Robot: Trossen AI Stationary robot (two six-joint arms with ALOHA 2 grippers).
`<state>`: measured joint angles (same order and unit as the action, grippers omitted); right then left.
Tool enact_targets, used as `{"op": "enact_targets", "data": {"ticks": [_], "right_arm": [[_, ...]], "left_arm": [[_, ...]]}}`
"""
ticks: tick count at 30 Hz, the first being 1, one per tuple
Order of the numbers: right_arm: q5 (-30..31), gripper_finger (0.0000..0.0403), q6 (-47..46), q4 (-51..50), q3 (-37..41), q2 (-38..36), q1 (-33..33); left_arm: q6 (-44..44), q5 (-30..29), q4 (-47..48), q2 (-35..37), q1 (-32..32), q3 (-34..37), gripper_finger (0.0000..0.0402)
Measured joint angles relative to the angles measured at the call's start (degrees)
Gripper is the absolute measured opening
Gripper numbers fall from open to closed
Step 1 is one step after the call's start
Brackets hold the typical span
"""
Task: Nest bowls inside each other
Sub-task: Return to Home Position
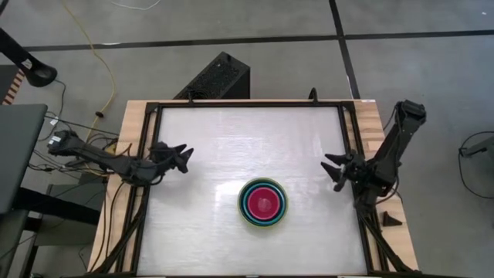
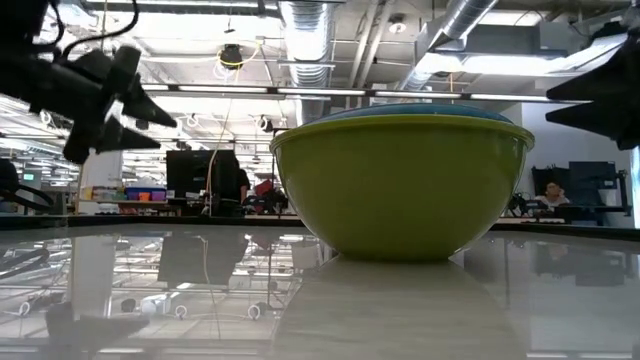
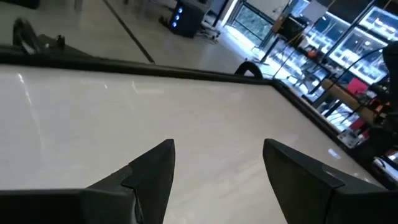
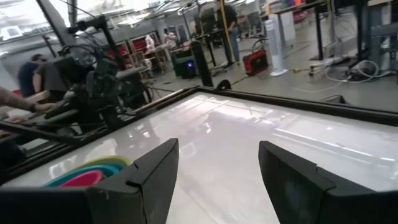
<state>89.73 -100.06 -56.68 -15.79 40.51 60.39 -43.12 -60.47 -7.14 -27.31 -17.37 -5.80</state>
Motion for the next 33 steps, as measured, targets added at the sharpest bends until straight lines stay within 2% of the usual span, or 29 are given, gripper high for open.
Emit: {"op": "enact_targets", "data": {"ticks": [4, 7, 16, 22, 25, 33], "right_arm": [[-2.23, 0.0253, 0.16, -0.03, 0.04, 0.02, -1.63], [-6.32, 0.0253, 1.13, -0.05, 0.04, 0.00, -2.63], [-24.17, 0.0254, 1.28, 0.11, 0.07, 0.02, -6.22], [-34.28, 0.0254, -2.49, 2.63, 0.06, 0.02, -6.18], [-36.21, 0.0254, -2.12, 2.79, 0.06, 0.02, -6.18], [-36.30, 0.0254, -2.07, 2.81, 0.04, 0.02, -6.15]], "left_arm": [[0.21, 0.00, -7.04, 0.00, 0.00, 4.98, 0.0233], [1.18, -0.23, -5.96, 0.01, 0.04, 5.13, 0.0233], [12.58, -0.24, -5.41, 0.00, 1.09, 5.15, 0.0233], [19.74, 0.22, -3.64, 0.00, 1.09, 5.19, 0.0233], [20.16, 0.24, -1.56, 0.00, 1.09, 5.20, 0.0233], [19.85, 0.69, 4.28, 0.00, 1.09, 5.22, 0.0233]]}}
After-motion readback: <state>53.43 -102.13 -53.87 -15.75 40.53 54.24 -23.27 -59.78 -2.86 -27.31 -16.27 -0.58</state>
